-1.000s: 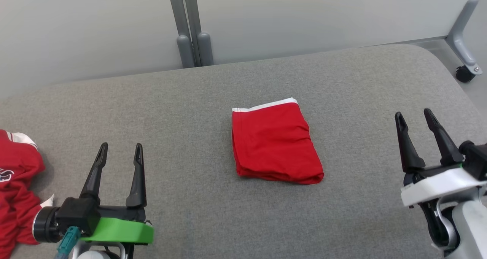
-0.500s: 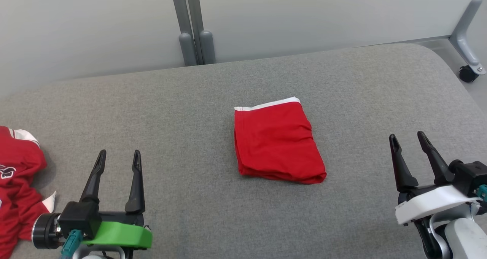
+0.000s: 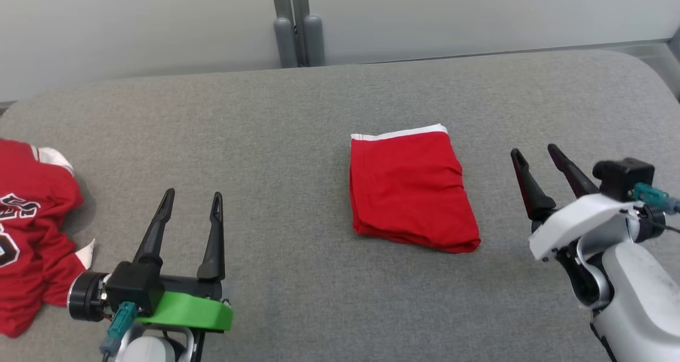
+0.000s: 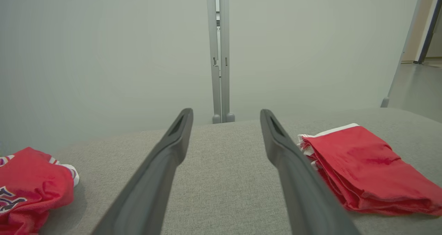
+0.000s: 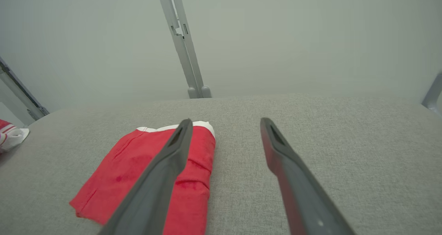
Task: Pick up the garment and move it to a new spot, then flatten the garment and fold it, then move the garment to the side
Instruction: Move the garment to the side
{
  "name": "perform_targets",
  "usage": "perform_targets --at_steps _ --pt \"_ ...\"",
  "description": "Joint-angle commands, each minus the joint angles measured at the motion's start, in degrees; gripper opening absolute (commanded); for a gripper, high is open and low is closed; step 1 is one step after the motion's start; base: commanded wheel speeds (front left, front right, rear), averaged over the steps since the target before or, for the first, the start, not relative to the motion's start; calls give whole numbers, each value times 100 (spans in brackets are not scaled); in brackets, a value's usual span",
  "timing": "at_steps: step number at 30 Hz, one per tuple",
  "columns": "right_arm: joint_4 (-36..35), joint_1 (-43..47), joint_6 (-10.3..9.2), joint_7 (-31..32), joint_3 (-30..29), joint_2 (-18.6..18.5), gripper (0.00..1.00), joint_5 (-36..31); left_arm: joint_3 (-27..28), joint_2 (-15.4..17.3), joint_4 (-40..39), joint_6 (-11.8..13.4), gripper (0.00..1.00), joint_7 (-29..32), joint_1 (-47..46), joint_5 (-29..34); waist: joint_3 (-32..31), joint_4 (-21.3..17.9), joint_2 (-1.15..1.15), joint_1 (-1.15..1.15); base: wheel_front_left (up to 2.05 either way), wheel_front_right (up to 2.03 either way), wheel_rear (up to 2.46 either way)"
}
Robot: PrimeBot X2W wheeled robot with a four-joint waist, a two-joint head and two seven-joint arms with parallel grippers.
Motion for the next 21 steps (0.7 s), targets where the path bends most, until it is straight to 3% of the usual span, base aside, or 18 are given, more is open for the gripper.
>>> perform_targets --at_steps 1,5,12,17,21 --pt "141 -231 0 132 60 -30 100 101 -30 8 18 -7 100 -2 -133 -16 260 324 0 0 0 0 0" --pt "684 -807 0 528 148 -48 100 455 -100 0 30 -4 100 -1 -280 -51 476 650 0 0 0 0 0" --pt "1958 -1585 0 1860 185 -61 100 943 -156 -10 -4 50 100 -2 -474 -146 797 1116 0 0 0 0 0" --pt "2585 -1811 0 2643 226 -1 100 1165 -199 -12 -1 113 100 -2 -513 -231 867 1289 0 0 0 0 0" --pt "2772 -1759 0 2850 320 110 100 1316 -228 -13 5 155 100 -1 -505 -277 853 1315 0 0 0 0 0"
